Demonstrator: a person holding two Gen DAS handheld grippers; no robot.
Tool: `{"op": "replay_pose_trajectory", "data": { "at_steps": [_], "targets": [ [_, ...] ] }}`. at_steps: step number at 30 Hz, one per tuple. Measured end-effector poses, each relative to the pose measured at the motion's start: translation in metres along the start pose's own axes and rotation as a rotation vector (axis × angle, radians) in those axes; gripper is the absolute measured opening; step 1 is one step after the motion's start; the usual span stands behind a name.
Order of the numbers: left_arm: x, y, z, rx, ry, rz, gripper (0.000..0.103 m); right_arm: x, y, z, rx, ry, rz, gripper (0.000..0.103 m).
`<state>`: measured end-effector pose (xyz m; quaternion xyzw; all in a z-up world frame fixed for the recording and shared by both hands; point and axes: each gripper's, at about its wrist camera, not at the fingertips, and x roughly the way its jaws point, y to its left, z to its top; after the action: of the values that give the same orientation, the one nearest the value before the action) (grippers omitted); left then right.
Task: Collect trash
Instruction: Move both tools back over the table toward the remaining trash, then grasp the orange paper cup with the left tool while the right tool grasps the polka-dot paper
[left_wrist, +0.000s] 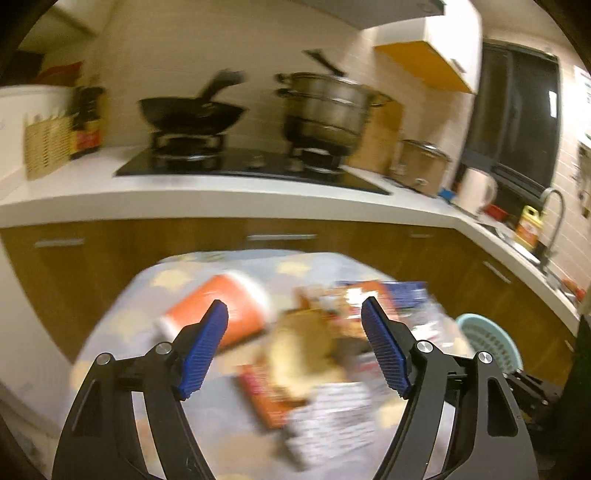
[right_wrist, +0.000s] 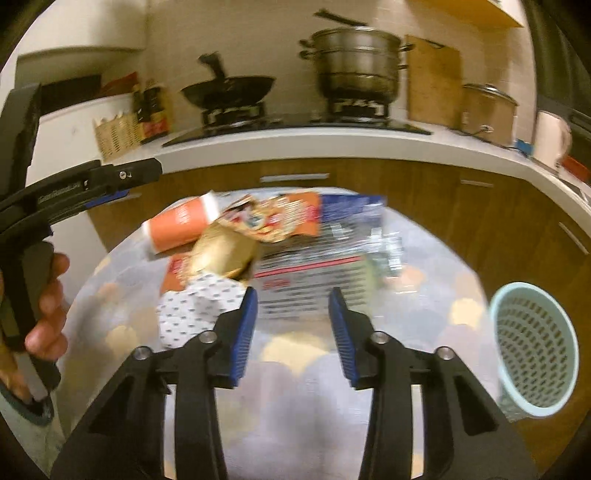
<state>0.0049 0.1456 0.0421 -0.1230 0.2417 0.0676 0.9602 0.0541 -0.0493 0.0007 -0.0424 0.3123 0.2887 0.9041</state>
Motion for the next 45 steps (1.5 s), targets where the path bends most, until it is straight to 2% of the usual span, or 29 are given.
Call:
{"op": "replay_pose_trajectory", "data": {
  "at_steps": [2,8,17,19,26,32,37,39,40,41,43,45],
  "targets": [
    [0.006,0.025,-0.004,-0.032,0.029,0.024,0.076,0.01,0.011,-0.003,-0.006,0.014,0.013,0.031],
    [0.03,0.083,-0.01,-0.093,0.093,0.061,0.076,0.035,0.026,-0.013,-0.022,0.05,0.035,0.031],
    [0.091,0.122,-0.003,-0.166,0.2,-0.003,0.076,0.047,0.026,-0.017,-0.022,0.081,0.039,0.031],
    [0.1,0.125,-0.005,-0.196,0.211,-0.04,0.079,0.05,0.025,-0.016,-0.023,0.086,0.041,0.031],
    [0.116,0.121,-0.012,-0.244,0.272,-0.143,0.079,0.053,0.027,-0.015,-0.039,0.094,0.037,0.031],
    [0.12,0.105,-0.014,-0.213,0.281,-0.183,0.071,0.056,0.026,-0.015,-0.025,0.102,0.043,0.031],
    [0.107,0.089,-0.018,-0.158,0.245,-0.191,0.06,0.056,0.026,-0.016,-0.027,0.105,0.066,0.032],
    [0.101,0.085,-0.02,-0.154,0.228,-0.194,0.057,0.056,0.025,-0.016,-0.028,0.113,0.096,0.046],
    [0.098,0.084,-0.021,-0.157,0.218,-0.194,0.056,0.055,0.025,-0.015,-0.028,0.113,0.106,0.061],
    [0.094,0.083,-0.022,-0.161,0.211,-0.192,0.056,0.054,0.024,-0.015,-0.03,0.105,0.127,0.066],
    [0.083,0.084,-0.024,-0.183,0.188,-0.191,0.056,0.053,0.024,-0.014,-0.03,0.101,0.135,0.066],
    [0.07,0.086,-0.025,-0.203,0.162,-0.197,0.056,0.059,0.024,-0.013,-0.024,0.134,0.137,0.066]
  ]
}}
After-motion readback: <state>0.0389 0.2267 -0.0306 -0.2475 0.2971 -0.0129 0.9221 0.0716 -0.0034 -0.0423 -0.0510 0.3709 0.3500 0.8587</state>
